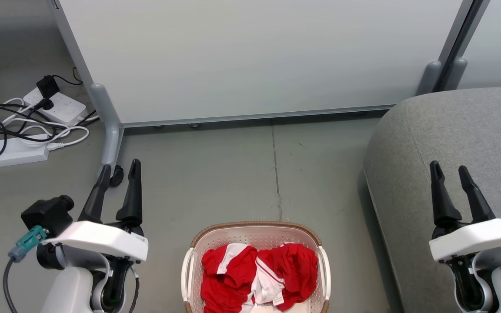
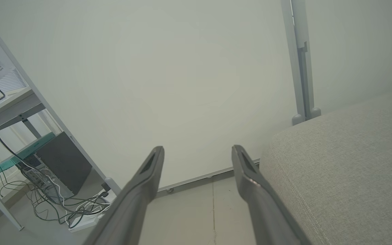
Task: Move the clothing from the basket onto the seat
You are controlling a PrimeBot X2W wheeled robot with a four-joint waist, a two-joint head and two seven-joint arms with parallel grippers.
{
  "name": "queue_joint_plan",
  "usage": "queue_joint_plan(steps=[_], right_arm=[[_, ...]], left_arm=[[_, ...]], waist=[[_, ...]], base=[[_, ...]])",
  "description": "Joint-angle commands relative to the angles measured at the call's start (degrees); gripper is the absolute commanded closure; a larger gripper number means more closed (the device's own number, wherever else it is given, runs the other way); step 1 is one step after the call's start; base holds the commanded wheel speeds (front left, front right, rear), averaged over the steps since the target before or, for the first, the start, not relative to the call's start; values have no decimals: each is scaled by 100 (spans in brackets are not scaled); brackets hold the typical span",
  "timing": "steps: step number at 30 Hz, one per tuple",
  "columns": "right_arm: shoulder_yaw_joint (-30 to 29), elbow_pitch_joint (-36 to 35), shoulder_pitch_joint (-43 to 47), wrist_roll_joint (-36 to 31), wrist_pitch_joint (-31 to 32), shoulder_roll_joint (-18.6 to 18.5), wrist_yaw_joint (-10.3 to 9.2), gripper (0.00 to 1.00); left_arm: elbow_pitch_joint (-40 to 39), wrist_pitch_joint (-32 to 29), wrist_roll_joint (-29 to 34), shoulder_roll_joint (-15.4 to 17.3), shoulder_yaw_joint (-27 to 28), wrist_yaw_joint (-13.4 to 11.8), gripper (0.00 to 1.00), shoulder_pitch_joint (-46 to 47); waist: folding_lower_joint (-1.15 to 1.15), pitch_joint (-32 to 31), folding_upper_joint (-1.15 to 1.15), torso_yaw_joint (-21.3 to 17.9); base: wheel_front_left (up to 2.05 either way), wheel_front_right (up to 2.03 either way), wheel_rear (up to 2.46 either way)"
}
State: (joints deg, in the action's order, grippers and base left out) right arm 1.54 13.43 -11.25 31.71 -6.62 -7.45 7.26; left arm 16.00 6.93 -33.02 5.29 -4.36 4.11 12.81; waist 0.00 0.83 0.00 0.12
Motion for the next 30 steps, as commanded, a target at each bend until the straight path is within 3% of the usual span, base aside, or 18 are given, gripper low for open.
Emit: queue_joint_plan(steps=[1, 30], right_arm=[[33, -62, -39, -142, -72, -67, 28, 0], [255, 115, 218, -1446, -118, 11, 30, 0]], left_arm=[[-55, 47, 172, 74, -17, -32, 0, 10], [300, 250, 1341, 47, -190, -333, 0, -258]], waist=[[0, 0, 0, 3], [0, 16, 0, 42]], base=[[0, 0, 0], [0, 0, 0]])
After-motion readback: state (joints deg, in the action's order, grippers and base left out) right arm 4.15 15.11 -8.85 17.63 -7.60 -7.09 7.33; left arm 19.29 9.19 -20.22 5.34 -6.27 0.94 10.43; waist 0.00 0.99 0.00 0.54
